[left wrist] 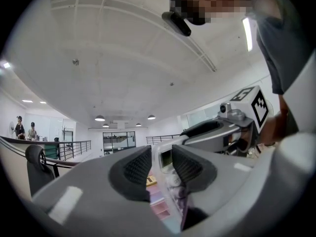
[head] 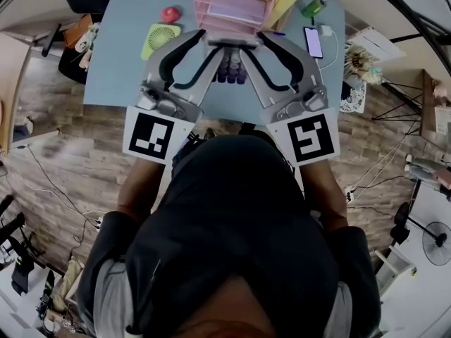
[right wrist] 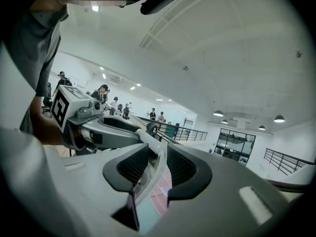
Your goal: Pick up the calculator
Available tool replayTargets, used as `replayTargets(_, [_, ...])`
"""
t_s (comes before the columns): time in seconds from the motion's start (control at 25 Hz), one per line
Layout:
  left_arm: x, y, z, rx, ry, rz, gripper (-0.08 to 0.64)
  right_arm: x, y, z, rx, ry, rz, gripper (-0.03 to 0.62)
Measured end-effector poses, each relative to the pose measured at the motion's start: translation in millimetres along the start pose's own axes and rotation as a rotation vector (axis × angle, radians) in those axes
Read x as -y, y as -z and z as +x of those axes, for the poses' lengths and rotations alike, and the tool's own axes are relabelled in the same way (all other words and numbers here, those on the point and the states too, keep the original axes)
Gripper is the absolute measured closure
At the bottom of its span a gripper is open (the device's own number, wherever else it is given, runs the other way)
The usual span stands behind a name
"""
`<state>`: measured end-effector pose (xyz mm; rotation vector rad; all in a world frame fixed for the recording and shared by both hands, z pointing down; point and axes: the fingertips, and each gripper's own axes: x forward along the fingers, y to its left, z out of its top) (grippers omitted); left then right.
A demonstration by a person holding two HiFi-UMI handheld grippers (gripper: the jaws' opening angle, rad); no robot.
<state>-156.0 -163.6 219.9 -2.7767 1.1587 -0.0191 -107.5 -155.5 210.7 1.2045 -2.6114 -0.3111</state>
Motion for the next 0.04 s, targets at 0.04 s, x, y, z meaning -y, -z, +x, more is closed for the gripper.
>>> replayTargets(0.04, [0.8,-6.2,-8.4,0.003,-0.001,0.001,0.376,-6.5,-7.5,-3.2,0.0,0.0,-0.004,0.472])
